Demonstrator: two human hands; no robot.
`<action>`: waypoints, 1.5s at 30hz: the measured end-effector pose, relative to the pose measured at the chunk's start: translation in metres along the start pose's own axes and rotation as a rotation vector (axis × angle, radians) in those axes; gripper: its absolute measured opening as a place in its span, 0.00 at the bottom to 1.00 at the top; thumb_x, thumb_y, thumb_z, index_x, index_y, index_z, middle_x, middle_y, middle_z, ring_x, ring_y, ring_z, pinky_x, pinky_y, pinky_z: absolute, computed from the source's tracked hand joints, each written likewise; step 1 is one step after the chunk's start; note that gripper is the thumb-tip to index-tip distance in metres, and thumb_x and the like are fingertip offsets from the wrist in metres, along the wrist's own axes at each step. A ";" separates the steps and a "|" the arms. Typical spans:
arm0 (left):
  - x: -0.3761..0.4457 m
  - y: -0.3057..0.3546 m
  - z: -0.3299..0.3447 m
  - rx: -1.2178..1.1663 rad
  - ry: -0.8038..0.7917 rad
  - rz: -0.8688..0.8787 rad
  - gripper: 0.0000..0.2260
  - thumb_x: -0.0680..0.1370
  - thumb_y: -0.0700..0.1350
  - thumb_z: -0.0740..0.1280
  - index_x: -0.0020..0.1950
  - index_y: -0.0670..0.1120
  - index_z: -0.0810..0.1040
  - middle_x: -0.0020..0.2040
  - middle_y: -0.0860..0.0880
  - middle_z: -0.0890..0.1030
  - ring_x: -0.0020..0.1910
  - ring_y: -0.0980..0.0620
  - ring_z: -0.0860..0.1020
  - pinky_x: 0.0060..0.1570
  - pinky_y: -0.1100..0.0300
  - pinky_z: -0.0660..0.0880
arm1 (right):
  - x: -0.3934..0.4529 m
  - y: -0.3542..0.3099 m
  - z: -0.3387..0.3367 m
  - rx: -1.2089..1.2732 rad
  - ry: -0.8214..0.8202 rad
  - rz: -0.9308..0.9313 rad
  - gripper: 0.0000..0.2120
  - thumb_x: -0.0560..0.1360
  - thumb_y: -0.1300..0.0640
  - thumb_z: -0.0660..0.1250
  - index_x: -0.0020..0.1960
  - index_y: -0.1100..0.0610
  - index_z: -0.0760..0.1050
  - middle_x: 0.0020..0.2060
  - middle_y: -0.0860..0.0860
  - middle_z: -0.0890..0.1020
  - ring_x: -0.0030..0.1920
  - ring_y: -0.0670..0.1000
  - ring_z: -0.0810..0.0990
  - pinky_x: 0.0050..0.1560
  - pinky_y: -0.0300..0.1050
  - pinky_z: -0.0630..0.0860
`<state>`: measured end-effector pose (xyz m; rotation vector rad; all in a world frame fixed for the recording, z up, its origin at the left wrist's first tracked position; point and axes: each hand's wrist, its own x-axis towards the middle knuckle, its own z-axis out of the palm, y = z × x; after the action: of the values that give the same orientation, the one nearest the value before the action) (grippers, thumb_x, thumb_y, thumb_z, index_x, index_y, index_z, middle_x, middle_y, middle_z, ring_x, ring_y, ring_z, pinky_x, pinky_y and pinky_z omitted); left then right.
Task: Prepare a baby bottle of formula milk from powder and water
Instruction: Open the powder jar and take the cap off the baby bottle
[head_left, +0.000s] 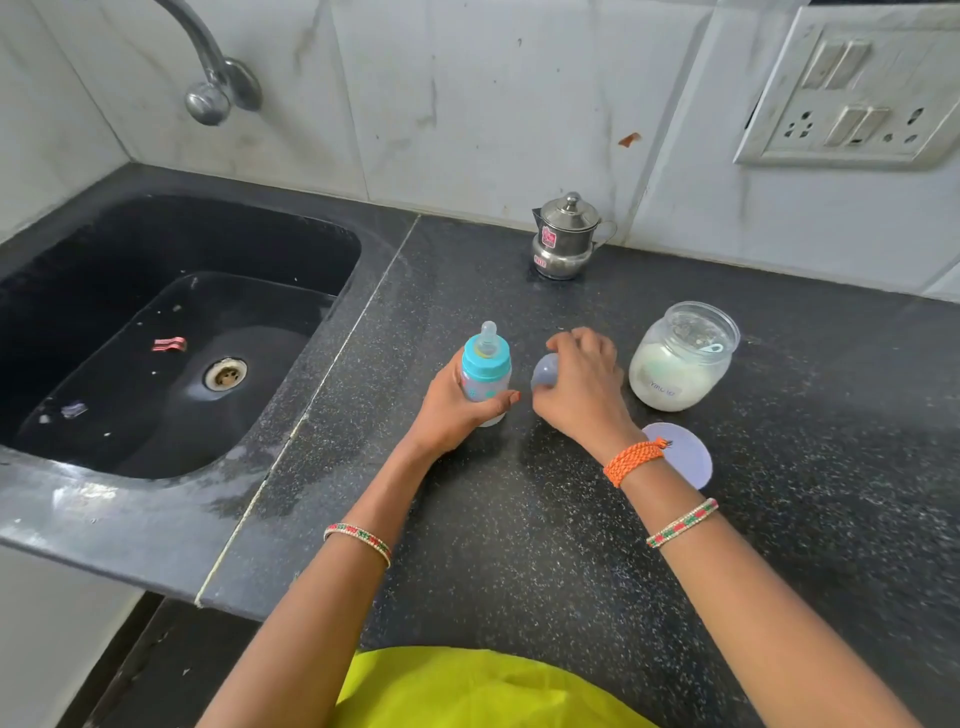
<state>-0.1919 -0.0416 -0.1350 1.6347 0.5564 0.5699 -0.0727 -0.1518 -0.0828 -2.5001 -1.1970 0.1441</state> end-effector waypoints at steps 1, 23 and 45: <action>-0.001 0.001 0.002 -0.005 0.021 0.004 0.21 0.68 0.34 0.75 0.55 0.48 0.72 0.47 0.52 0.79 0.43 0.60 0.77 0.47 0.64 0.75 | -0.001 -0.006 -0.004 0.037 0.049 -0.032 0.25 0.69 0.54 0.68 0.64 0.57 0.68 0.61 0.56 0.71 0.63 0.58 0.67 0.58 0.52 0.69; -0.045 0.089 -0.003 -0.787 -0.946 -0.065 0.17 0.68 0.52 0.73 0.52 0.46 0.79 0.40 0.51 0.81 0.39 0.53 0.80 0.46 0.59 0.76 | -0.001 -0.047 -0.097 1.024 -0.638 -0.593 0.20 0.65 0.47 0.76 0.51 0.55 0.76 0.40 0.51 0.78 0.39 0.52 0.74 0.34 0.42 0.70; -0.033 0.092 -0.008 -0.393 -0.742 -0.025 0.20 0.67 0.52 0.76 0.53 0.46 0.76 0.44 0.48 0.81 0.43 0.49 0.79 0.47 0.56 0.76 | -0.002 -0.025 -0.095 1.305 -0.656 -0.479 0.33 0.65 0.51 0.76 0.67 0.56 0.69 0.51 0.54 0.83 0.52 0.53 0.81 0.52 0.43 0.77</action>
<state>-0.2186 -0.0689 -0.0447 1.3292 -0.0850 0.0192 -0.0694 -0.1652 0.0143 -1.0039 -1.2380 1.2139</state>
